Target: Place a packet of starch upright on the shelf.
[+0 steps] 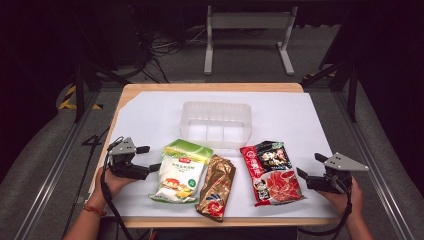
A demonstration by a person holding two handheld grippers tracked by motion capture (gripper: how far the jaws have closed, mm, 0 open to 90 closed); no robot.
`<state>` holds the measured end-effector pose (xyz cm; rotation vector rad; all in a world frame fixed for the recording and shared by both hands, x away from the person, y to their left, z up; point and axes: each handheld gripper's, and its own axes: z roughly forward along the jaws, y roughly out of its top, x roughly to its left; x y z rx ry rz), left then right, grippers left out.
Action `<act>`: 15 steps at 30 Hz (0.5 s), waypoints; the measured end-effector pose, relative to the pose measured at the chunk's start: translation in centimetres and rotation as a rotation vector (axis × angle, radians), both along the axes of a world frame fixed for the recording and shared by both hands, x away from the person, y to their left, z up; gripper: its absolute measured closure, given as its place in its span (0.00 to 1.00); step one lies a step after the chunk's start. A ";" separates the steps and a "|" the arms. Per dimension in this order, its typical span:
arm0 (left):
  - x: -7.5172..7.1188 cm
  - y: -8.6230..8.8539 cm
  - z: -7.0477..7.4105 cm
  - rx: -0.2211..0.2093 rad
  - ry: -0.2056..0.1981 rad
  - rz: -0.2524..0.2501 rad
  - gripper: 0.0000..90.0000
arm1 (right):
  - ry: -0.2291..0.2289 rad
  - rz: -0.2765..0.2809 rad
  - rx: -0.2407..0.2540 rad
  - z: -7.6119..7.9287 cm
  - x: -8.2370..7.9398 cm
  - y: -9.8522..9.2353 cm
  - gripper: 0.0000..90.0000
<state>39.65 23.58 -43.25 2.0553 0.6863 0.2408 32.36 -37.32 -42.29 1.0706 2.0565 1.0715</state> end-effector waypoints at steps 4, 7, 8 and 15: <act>-0.2 0.0 -0.1 0.004 0.005 -0.012 0.18 | 0.006 -0.012 0.006 -0.1 -0.1 -0.3 0.16; -0.5 0.0 -0.1 0.012 -0.005 -0.014 0.17 | 0.006 -0.010 0.018 0.1 0.0 -0.1 0.16; -0.5 0.0 -0.1 0.012 -0.005 -0.014 0.17 | 0.006 -0.010 0.018 0.1 0.0 -0.1 0.16; -0.3 -0.3 0.0 0.037 -0.024 -0.008 0.15 | 0.034 0.027 0.020 -0.2 0.2 0.3 0.17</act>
